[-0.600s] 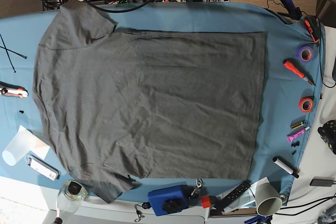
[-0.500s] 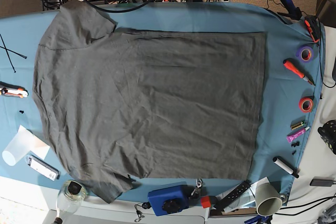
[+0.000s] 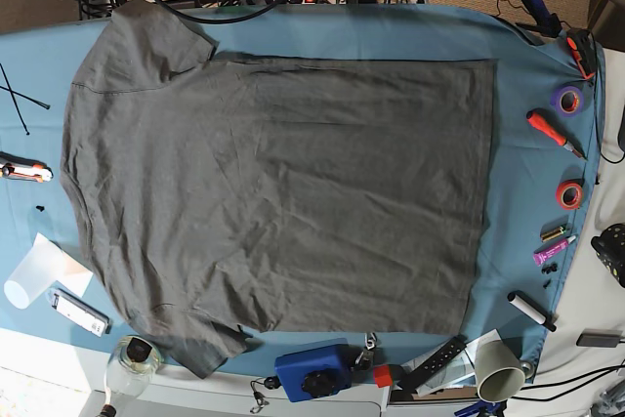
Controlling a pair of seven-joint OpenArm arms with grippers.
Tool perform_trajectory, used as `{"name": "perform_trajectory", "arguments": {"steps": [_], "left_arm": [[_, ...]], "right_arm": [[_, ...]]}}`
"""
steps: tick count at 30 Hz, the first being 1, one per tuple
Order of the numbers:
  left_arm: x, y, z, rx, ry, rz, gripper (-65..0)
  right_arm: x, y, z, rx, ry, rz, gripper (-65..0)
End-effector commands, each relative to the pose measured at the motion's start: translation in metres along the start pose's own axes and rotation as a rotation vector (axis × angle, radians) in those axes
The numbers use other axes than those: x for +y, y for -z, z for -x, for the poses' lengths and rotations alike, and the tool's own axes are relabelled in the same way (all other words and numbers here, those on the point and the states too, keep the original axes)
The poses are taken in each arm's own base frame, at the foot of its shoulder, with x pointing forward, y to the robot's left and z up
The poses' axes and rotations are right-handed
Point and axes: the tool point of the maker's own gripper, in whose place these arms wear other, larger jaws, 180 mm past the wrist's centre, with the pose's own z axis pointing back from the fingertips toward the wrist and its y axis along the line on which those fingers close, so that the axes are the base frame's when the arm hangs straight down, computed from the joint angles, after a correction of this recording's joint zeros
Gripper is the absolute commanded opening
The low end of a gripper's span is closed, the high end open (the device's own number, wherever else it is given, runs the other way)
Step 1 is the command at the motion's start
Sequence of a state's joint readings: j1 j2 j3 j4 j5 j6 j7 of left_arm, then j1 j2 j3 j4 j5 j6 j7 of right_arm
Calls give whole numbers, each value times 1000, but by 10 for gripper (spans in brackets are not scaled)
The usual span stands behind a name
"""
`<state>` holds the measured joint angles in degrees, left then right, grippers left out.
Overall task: Fold the T-shirt properly
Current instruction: 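Move both grippers toward the shirt's hem corners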
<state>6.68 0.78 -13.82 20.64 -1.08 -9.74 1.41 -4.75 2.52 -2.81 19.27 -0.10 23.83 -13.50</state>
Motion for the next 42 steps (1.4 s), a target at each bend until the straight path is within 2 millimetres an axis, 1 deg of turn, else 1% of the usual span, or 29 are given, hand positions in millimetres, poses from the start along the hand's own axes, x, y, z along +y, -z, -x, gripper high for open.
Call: {"name": "perform_trajectory", "arguments": {"steps": [1,14,17,21,25,30,35,38,42], "left_arm": [[-3,0,-1,-8,4,13,-650],[-3,0,-1,-7,4,13,-650],[0,-1,1,-4,4,8,-650],[13,-4,10,16,7,-13,-650],[37,-11,25,40,11,-49,-650],[69,-27,45,47,30,-101,-650],[96,-51,57,31,43,-142,-650],[105,-68,61,18,24,-157,-650],[108,-93,63,-22,45,-162,-650]], "right_arm": [[2,0,-3,-6,-4,-10,-494],[1,-1,-3,-5,-5,-10,-494],[-2,-2,1,18,-6,-5,-494],[-13,-5,9,55,-6,13,-494],[-31,-12,17,69,11,40,-494],[-45,-27,32,97,93,40,-494],[-57,-50,43,81,69,60,-494],[-62,-67,50,56,14,79,-494],[-63,-91,58,24,-58,97,-494]]}}
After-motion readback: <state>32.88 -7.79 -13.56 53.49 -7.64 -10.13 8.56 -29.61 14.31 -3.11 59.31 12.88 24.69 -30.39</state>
